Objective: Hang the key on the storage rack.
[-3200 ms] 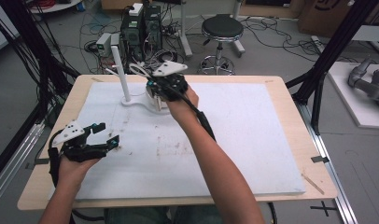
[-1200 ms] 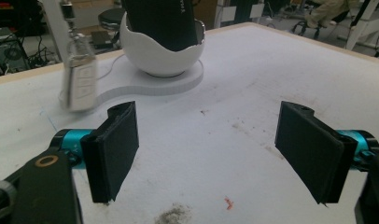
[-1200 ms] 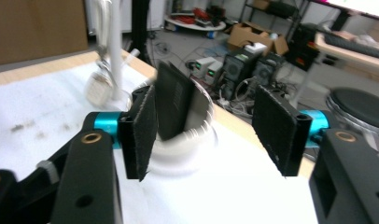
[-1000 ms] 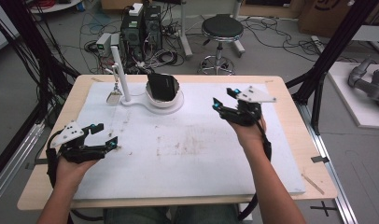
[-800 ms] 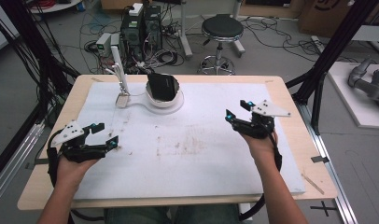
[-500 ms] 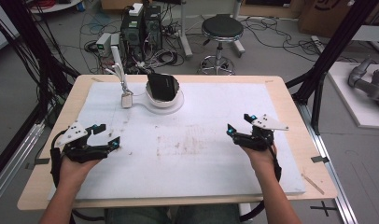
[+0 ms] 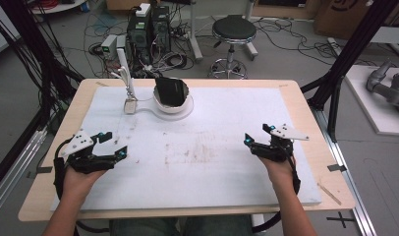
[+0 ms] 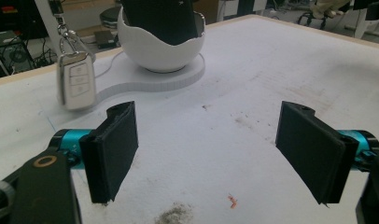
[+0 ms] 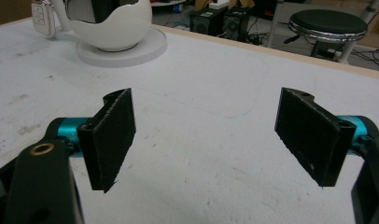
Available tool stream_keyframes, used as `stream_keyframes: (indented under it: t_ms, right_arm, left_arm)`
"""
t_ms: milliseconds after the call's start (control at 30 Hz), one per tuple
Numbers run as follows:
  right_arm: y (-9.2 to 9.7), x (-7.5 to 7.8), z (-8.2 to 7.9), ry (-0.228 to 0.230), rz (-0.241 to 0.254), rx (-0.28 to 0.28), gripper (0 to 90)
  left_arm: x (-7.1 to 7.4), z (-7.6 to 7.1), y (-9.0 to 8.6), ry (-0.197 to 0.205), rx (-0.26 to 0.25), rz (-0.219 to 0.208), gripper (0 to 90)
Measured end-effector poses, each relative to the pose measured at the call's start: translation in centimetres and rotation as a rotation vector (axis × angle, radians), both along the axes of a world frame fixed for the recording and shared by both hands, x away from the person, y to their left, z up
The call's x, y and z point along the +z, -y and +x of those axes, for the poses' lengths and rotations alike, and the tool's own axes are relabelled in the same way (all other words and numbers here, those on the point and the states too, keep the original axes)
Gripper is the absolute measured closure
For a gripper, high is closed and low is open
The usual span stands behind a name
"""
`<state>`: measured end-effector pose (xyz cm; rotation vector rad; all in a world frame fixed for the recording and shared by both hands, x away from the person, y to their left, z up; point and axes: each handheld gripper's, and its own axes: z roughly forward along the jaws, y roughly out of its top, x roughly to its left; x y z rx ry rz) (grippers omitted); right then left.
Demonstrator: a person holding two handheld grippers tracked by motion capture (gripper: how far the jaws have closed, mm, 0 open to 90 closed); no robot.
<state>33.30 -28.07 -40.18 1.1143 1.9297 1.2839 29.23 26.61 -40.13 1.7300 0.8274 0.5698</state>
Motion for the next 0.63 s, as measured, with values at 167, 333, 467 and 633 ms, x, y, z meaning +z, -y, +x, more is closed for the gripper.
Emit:
stream_keyframes:
  t_ms: [167,333,467,633]
  right_arm:
    - [0.28,-0.16,0.14,-0.007,0.009,-0.007,20.7]
    - [0.35,-0.10,0.11,-0.005,0.012,-0.011,20.7]
    - [0.40,-0.06,0.08,-0.001,0.009,-0.011,20.7]
    - [0.44,-0.02,0.10,0.002,0.009,-0.014,20.7]
  left_arm:
    - [-0.06,0.09,0.08,-0.004,-0.001,0.002,21.1]
    - [-0.14,0.16,0.06,-0.007,-0.005,0.008,21.1]
    - [-0.14,0.13,0.08,-0.012,-0.009,0.008,21.1]
    - [-0.20,0.21,-0.03,-0.019,-0.005,0.007,21.1]
